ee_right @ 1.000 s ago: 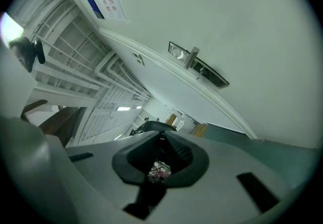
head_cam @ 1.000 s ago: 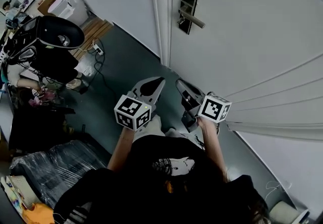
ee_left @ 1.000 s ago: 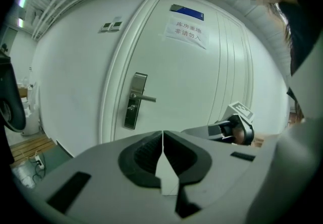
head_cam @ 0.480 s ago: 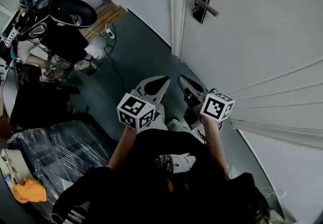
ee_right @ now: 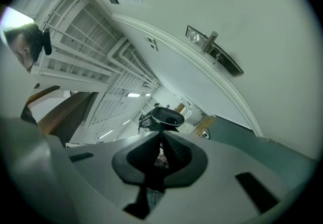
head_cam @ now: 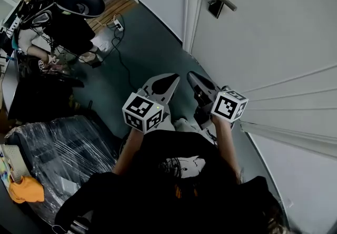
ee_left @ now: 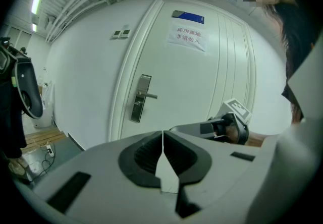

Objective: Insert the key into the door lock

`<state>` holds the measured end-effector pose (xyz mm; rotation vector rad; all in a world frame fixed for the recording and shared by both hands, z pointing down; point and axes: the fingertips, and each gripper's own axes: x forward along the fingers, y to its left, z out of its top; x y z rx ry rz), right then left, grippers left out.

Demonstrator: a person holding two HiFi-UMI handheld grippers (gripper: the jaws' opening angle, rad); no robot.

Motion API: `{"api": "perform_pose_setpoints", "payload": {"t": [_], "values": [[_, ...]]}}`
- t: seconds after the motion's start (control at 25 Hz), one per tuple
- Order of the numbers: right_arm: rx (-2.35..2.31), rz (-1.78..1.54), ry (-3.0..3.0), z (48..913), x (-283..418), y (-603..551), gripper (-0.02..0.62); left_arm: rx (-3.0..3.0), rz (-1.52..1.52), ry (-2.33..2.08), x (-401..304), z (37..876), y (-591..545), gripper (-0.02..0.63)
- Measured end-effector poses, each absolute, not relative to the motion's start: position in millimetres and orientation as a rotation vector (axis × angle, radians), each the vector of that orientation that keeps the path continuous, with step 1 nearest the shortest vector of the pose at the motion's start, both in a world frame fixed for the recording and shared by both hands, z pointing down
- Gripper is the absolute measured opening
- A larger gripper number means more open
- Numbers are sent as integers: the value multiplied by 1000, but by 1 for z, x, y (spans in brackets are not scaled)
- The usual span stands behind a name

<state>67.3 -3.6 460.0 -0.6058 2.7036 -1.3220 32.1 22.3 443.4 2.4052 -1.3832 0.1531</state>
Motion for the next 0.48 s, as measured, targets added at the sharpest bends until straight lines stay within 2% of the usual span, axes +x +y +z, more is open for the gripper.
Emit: {"api": "perform_pose_setpoints", "payload": {"t": [0.48], "values": [[-561, -1323, 2733, 458, 66, -3, 17, 2378, 131, -1434, 27, 442, 24, 12]]}}
